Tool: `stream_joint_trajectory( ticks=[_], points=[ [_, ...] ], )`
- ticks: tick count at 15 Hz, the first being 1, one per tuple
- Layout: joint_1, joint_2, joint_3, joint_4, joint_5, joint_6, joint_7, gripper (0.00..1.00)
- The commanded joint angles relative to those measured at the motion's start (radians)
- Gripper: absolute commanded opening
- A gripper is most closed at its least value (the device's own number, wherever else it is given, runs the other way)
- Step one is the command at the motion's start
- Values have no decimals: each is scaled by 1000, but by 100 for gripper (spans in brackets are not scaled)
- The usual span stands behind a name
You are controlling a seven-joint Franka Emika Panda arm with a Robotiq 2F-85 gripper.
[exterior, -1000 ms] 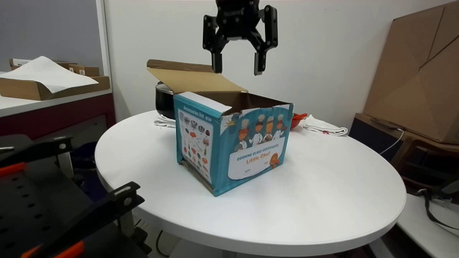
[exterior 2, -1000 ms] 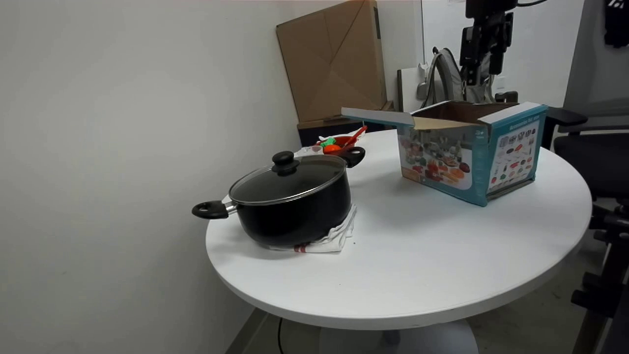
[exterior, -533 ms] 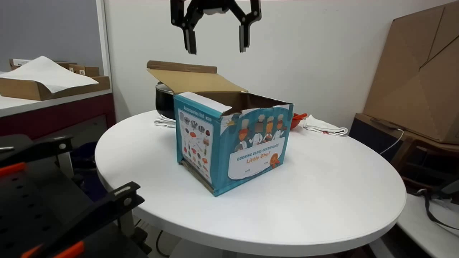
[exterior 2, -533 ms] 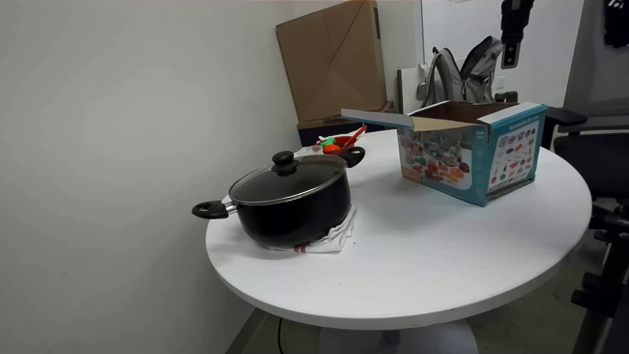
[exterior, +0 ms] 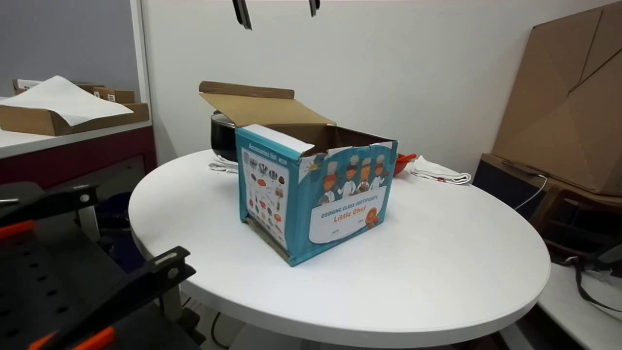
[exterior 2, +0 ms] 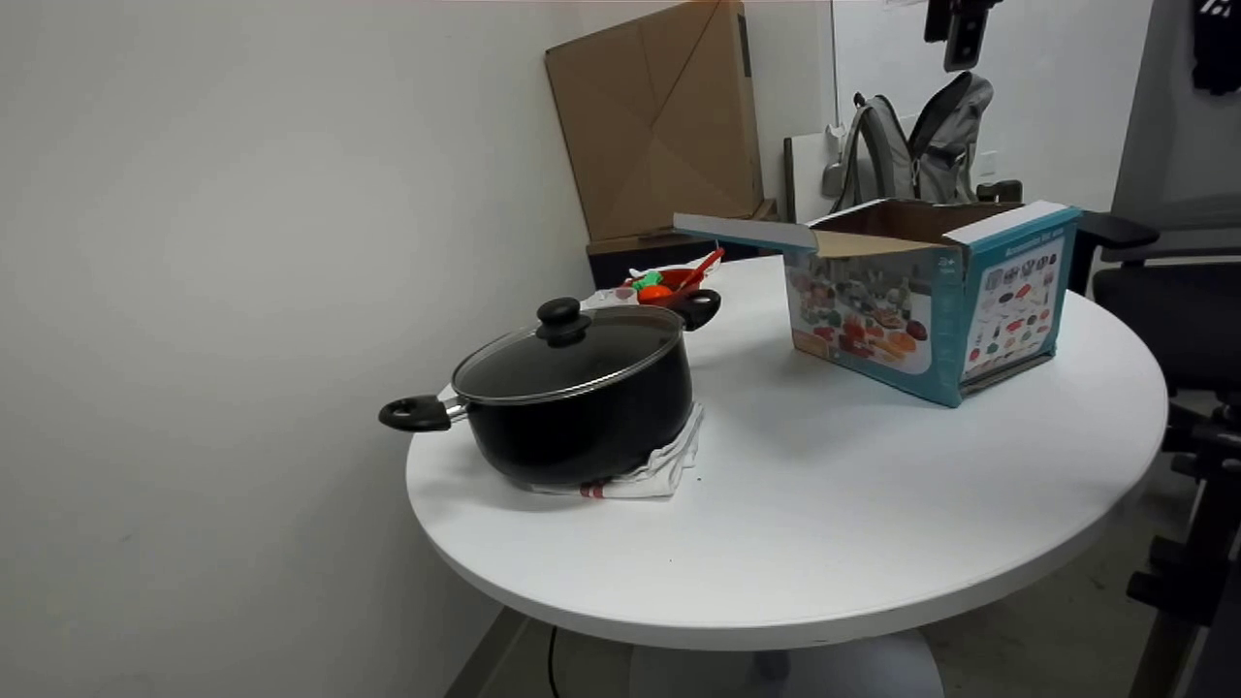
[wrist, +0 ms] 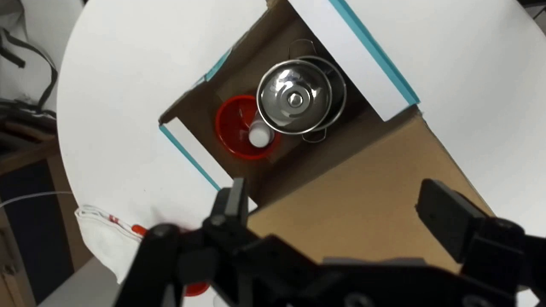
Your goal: Put the red mug, salt shaker, silver pot, and silver lid in the box then close it
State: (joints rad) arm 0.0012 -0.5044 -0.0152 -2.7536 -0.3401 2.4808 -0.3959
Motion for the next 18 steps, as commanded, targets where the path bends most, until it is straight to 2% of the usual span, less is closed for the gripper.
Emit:
stream_joint_trajectory(
  ticks=[1, 4, 8, 11, 18],
  points=[
    [60, -11, 54, 0, -19, -62, -13, 100],
    [150, 5, 79, -3, 17, -120, -59, 100],
    [147, 27, 149, -8, 15, -74, 175, 100],
    [117, 58, 168, -8, 23, -5, 341, 100],
    [-1, 234, 193, -11, 15, 158, 669, 100]
  ],
)
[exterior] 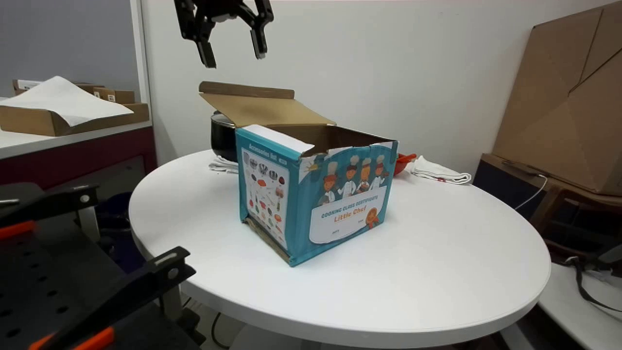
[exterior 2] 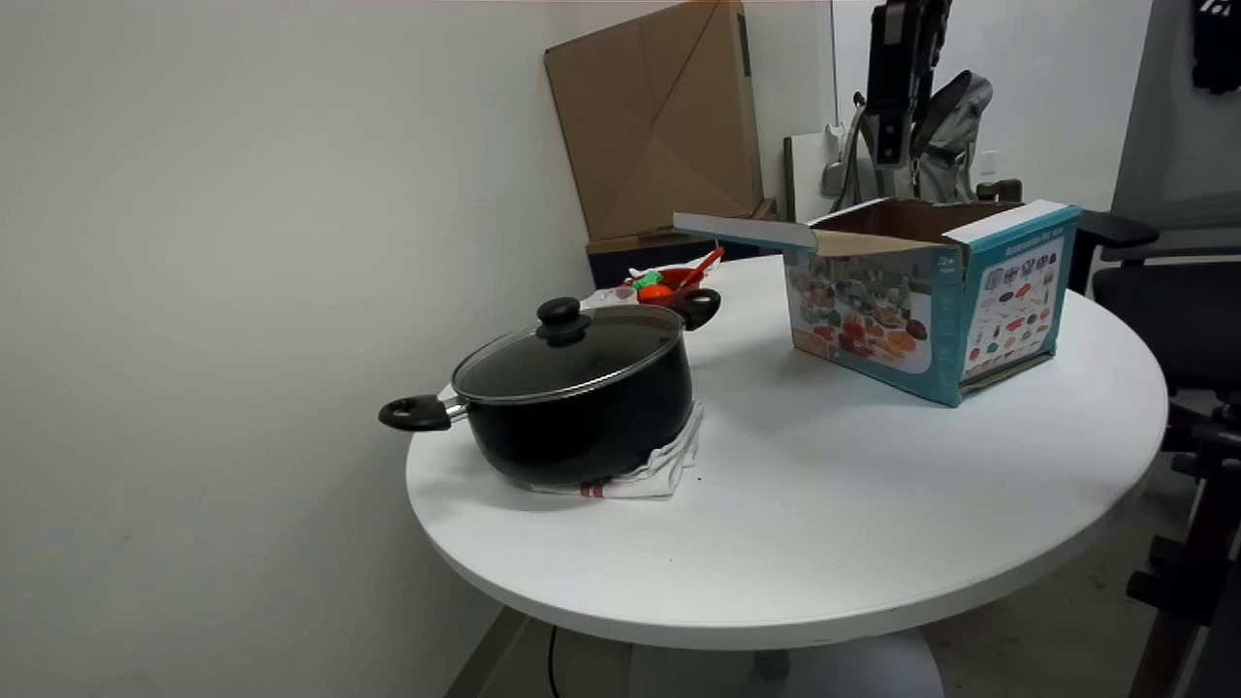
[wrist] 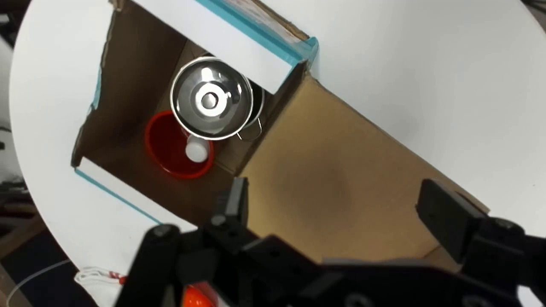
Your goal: Put the red mug, salt shaker, silver pot, and silver lid in the box then close it
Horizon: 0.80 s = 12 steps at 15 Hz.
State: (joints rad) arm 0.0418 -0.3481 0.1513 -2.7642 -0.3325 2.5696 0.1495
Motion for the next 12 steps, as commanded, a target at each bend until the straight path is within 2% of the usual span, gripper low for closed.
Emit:
stream_joint_trajectory(
  ticks=[1, 4, 9, 12],
  points=[
    [-38, 97, 27, 0, 26, 69, 148, 100],
    [4, 129, 16, 0, 129, 76, 167, 100],
    [84, 113, 4, 25, 354, 37, 114, 100],
    [98, 114, 7, 42, 409, 41, 124, 100]
  ],
)
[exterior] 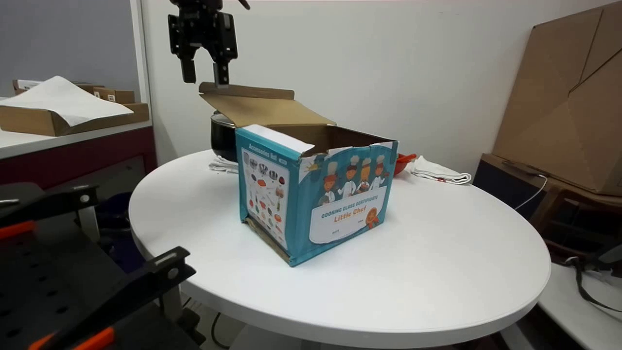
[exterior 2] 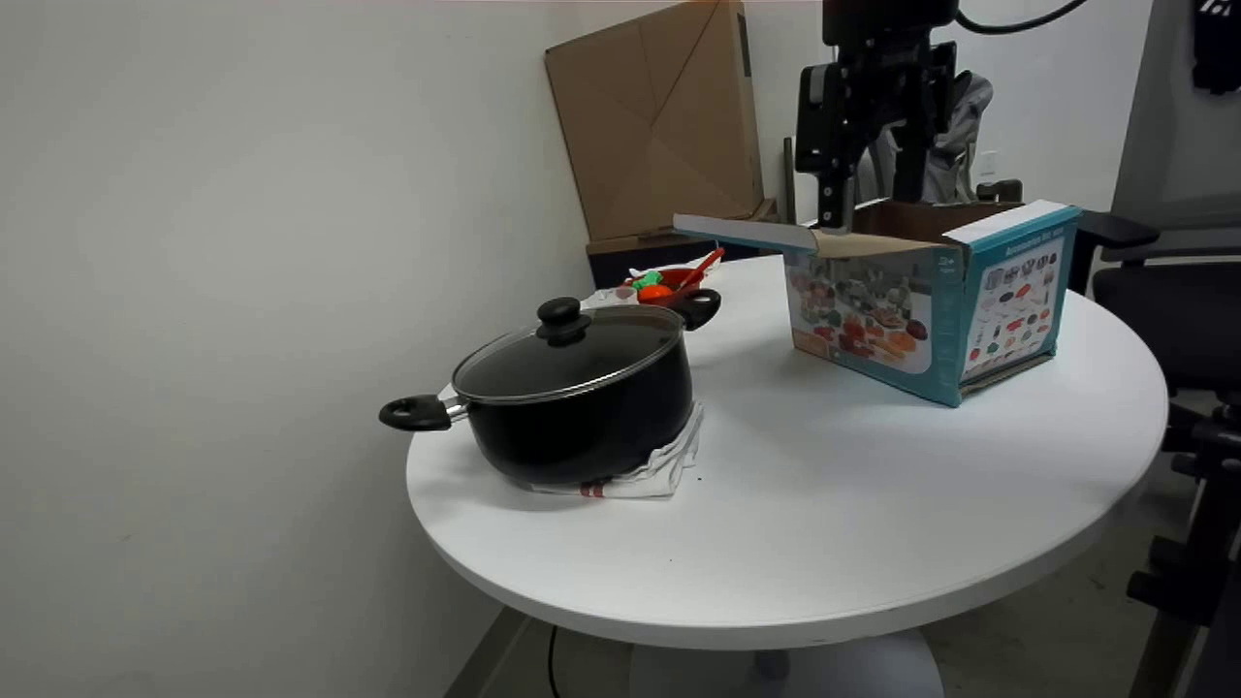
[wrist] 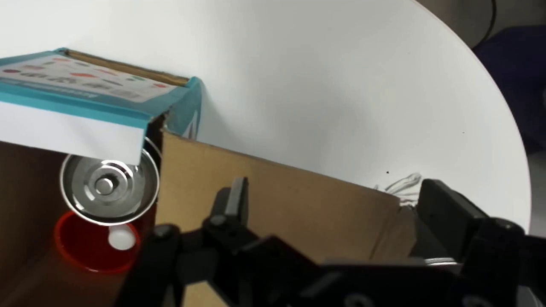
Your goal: Put the red mug, salt shaker, silver pot, and silver lid in the box then close it
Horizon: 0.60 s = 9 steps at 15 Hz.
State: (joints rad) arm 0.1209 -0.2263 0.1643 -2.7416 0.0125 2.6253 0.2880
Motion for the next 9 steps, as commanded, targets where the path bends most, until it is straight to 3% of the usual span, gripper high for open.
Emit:
stream_joint_trajectory(
  ticks=[1, 9],
  points=[
    [15, -2, -4, 24, 66, -6, -6, 100],
    [-32, 83, 23, 60, -25, 61, 86, 100]
  ],
)
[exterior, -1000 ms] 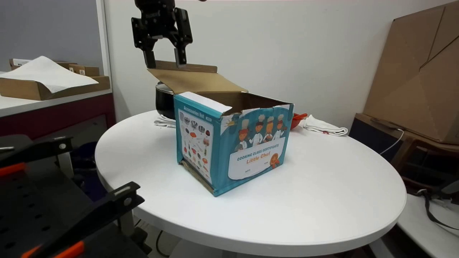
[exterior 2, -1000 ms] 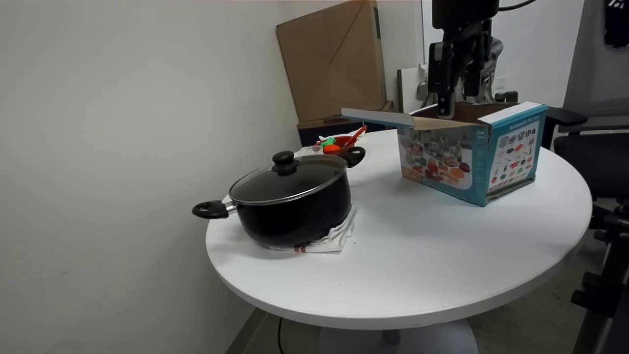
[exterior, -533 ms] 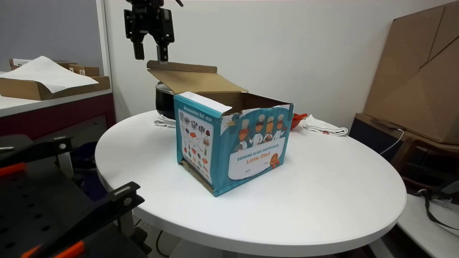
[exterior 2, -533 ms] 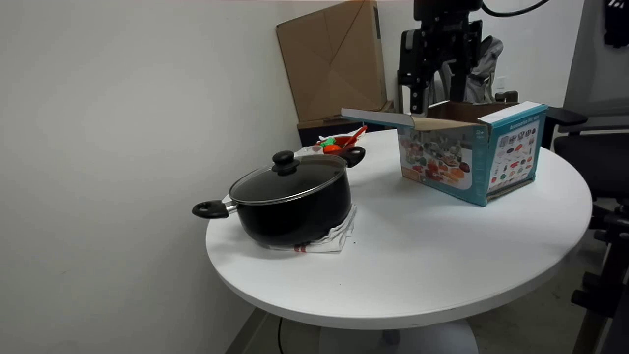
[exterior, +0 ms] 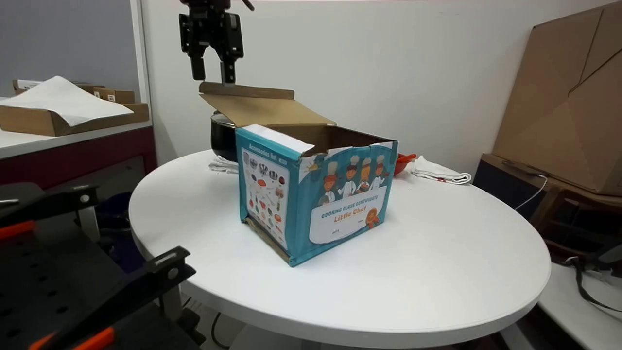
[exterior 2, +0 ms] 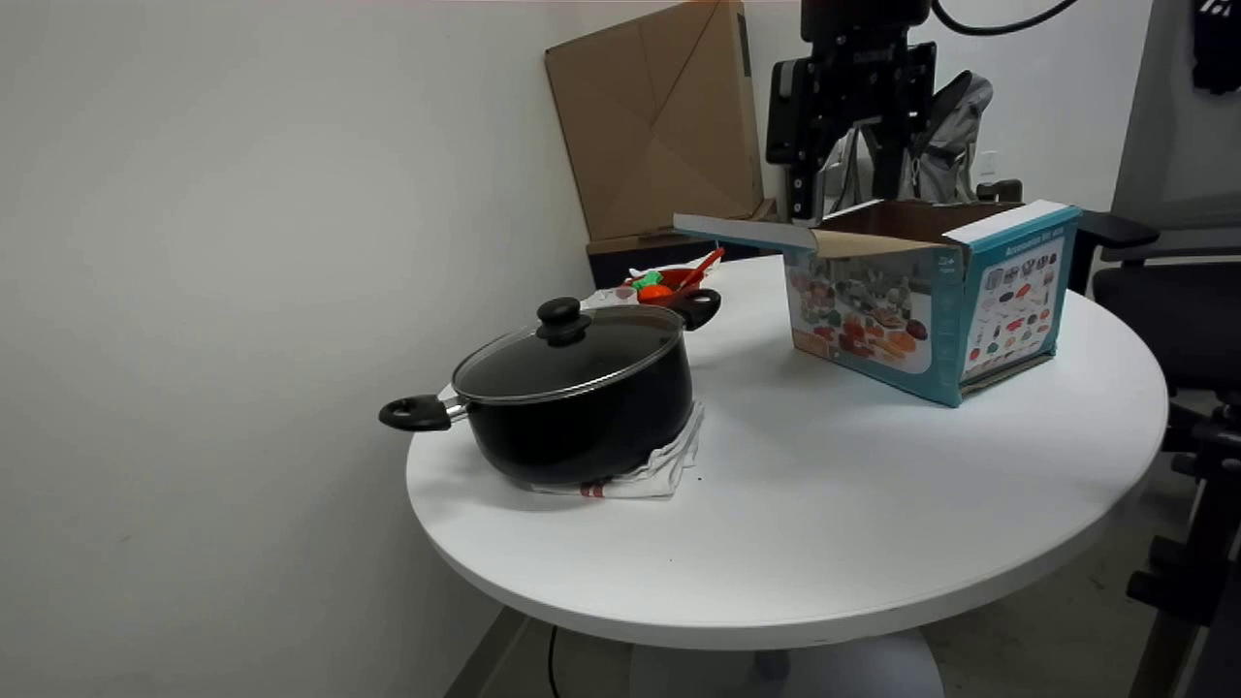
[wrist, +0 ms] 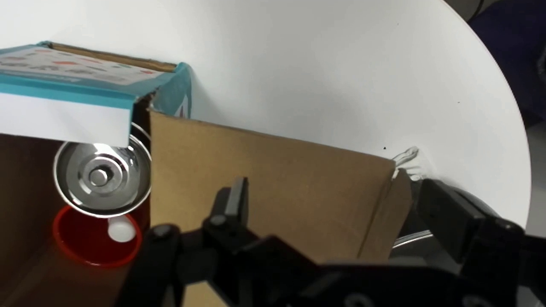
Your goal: Put the red mug, salt shaker, silver pot, and silver lid in the box then close it
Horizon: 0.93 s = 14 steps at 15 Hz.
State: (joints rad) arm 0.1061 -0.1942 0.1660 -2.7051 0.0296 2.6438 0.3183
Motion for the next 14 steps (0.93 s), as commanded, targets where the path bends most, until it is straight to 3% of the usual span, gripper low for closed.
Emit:
stream_joint_trajectory(
  ticks=[1, 6, 8, 14],
  points=[
    [-15, 63, 24, 27, -47, 55, 64, 100],
    [-2, 120, 44, 52, -84, 99, 115, 100],
    [-1, 137, 50, 56, -121, 112, 146, 74],
    [0, 135, 39, 54, -218, 104, 228, 31]
  ],
)
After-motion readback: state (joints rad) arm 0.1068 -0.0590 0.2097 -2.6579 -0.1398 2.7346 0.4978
